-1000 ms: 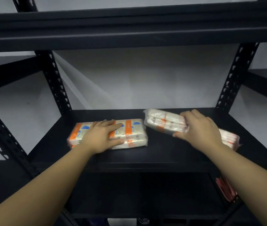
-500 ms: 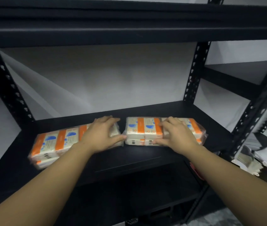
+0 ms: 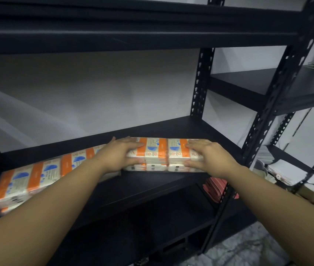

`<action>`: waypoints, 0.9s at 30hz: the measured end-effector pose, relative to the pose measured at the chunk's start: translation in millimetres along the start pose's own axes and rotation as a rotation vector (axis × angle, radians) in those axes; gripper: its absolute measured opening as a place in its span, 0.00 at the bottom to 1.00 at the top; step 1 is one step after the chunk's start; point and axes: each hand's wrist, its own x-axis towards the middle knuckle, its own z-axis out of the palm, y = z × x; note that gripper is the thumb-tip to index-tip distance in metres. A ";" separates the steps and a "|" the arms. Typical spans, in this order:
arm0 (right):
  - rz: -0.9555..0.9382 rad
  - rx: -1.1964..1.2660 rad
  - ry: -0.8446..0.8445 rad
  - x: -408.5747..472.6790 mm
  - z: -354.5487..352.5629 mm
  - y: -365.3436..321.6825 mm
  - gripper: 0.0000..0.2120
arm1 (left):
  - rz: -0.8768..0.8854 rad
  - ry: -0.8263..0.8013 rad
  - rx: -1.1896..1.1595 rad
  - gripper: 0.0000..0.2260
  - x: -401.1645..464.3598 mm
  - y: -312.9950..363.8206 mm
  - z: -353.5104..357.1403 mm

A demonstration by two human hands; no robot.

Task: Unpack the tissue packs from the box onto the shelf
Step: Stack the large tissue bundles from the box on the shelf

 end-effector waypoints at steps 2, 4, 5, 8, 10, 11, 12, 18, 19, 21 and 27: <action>0.013 -0.016 0.001 -4.4 0.3 -0.8 0.36 | 0.013 0.023 0.016 0.31 0.0 1.7 -1.5; 0.038 -0.033 0.004 -10.3 0.5 -2.5 0.35 | 0.013 0.087 0.029 0.29 -0.5 5.0 -1.8; 0.056 -0.047 0.014 -13.1 0.8 -3.5 0.34 | 0.011 0.129 0.037 0.27 -0.5 6.4 -1.8; 0.134 -0.105 0.054 -20.4 2.1 -8.4 0.32 | -0.022 0.215 0.071 0.21 1.8 13.1 0.2; 0.180 -0.149 0.069 -23.0 1.2 -14.8 0.31 | -0.061 0.212 0.076 0.19 2.4 19.8 1.6; 0.197 -0.173 0.073 -23.3 0.0 -19.3 0.30 | -0.074 0.197 0.071 0.20 2.2 22.9 2.0; 0.213 -0.197 0.075 -23.1 -1.5 -24.3 0.30 | -0.084 0.185 0.067 0.21 1.5 24.5 2.4; 0.319 -0.298 0.039 -16.0 -4.6 -52.8 0.33 | -0.122 0.208 0.080 0.27 -19.2 13.6 1.1; 0.334 -0.305 0.036 -14.3 -3.7 -56.9 0.34 | -0.115 0.193 0.110 0.26 -24.0 14.5 2.5; 0.331 -0.310 0.034 -8.9 -2.5 -63.6 0.37 | -0.066 0.166 0.152 0.26 -32.0 23.6 7.1; 0.065 -0.198 -0.087 26.4 0.7 -74.3 0.37 | 0.045 0.108 0.126 0.27 -35.2 57.0 36.9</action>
